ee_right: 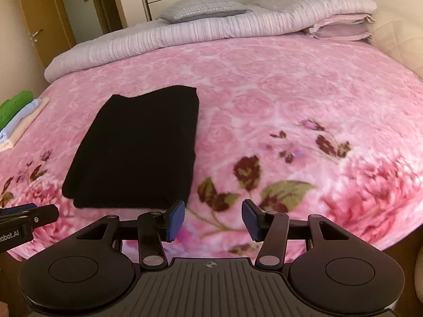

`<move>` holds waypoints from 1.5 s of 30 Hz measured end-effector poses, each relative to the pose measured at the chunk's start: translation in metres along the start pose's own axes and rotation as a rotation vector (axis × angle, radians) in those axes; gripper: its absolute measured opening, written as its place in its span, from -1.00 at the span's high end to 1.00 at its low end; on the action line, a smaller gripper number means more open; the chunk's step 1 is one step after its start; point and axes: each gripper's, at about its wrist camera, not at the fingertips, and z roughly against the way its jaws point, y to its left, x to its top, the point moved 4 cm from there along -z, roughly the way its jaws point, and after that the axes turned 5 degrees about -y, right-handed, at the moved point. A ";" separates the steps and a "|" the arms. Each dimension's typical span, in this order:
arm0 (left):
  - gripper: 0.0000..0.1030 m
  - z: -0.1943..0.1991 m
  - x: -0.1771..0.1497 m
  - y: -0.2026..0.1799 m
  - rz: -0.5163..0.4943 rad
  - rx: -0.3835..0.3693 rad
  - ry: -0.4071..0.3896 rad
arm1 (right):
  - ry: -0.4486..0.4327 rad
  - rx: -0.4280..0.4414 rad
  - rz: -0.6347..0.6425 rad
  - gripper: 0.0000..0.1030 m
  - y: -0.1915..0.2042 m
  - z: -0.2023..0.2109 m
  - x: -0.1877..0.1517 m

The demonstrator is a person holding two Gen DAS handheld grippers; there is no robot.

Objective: Fold clothes
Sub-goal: 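Open both grippers and raise them off the folded black garment, then lower both grippers to the folded garment's sides and close on it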

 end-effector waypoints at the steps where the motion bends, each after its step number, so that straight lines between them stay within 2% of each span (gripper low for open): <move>1: 0.31 0.004 -0.002 -0.001 -0.002 0.000 -0.003 | 0.006 -0.002 0.000 -0.01 0.000 0.002 -0.003; 6: 0.25 0.020 -0.012 -0.003 -0.008 0.001 -0.015 | 0.028 0.011 0.015 -0.01 0.006 0.015 -0.014; 19: 0.20 0.048 -0.024 -0.003 0.005 -0.001 -0.048 | -0.025 0.045 0.085 -0.01 0.026 0.043 -0.015; 28: 0.19 0.042 -0.025 0.017 0.048 -0.006 -0.031 | -0.052 0.033 0.126 -0.01 0.035 0.046 -0.010; 31: 0.08 0.034 -0.020 0.029 0.083 -0.034 -0.026 | -0.051 0.034 0.115 -0.01 0.030 0.038 -0.007; 33: 0.05 0.026 -0.017 0.041 0.125 -0.059 -0.026 | -0.050 0.038 0.090 -0.01 0.025 0.030 -0.004; 36: 0.03 0.005 -0.013 0.066 0.233 -0.113 -0.007 | -0.078 0.098 -0.012 -0.01 0.007 0.017 0.001; 40: 0.03 -0.035 -0.007 0.101 0.452 -0.219 0.027 | -0.081 0.240 -0.296 -0.01 -0.030 -0.013 0.003; 43: -0.03 -0.068 0.001 0.120 0.578 -0.291 0.030 | -0.018 0.340 -0.468 -0.01 -0.051 -0.043 0.009; 45: -0.05 -0.091 0.010 0.125 0.594 -0.315 0.041 | 0.016 0.384 -0.520 -0.01 -0.058 -0.063 0.013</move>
